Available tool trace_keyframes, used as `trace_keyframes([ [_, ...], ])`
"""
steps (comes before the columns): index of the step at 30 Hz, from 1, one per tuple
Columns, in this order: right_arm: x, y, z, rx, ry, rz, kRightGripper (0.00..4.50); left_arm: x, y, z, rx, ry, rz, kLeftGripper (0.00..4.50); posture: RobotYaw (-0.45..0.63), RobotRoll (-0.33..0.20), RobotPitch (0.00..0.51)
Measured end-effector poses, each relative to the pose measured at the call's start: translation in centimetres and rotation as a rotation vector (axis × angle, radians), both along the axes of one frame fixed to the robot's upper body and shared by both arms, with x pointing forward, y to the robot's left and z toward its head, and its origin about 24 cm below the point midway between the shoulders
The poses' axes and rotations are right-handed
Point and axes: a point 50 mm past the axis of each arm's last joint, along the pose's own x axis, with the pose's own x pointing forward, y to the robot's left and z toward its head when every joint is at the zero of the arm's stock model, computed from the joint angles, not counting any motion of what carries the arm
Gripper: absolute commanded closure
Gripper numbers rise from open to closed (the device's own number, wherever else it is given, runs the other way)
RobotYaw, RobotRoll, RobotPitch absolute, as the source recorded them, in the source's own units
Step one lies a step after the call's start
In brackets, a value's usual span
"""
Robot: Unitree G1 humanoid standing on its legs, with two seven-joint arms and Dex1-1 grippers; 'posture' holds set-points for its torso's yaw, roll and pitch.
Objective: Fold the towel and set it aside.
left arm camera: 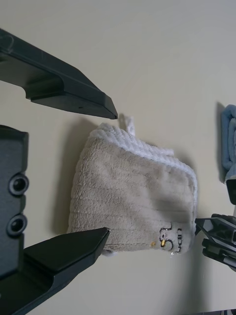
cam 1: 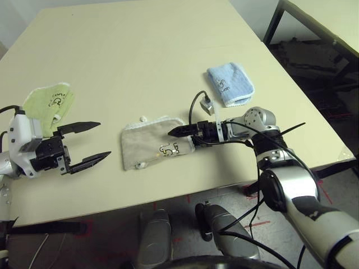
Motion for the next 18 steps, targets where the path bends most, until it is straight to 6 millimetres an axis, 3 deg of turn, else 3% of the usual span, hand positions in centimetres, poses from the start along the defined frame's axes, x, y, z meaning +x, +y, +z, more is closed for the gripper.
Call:
trace_keyframes([
  [3,-0.01,0.06,-0.16,-0.001,-0.005,-0.012,0.45,0.12,-0.11,0.13,0.005,-0.011,-0.007,0.00,-0.01,0.000,0.173],
  [8,0.16,-0.17,-0.77,-0.040,-0.011,-0.048,2.42,0.16,-0.15,0.06,0.015,-0.012,-0.007,0.00,-0.01,0.000,0.175],
  [14,0.34,-0.11,-0.10,-0.021,-0.031,-0.044,4.42,0.16,-0.18,-0.02,0.020,-0.011,-0.008,0.00,-0.01,0.000,0.175],
  [18,0.44,-0.28,-0.03,-0.020,-0.036,-0.051,4.49,0.13,-0.20,-0.06,0.020,-0.014,-0.009,0.00,0.00,0.000,0.175],
])
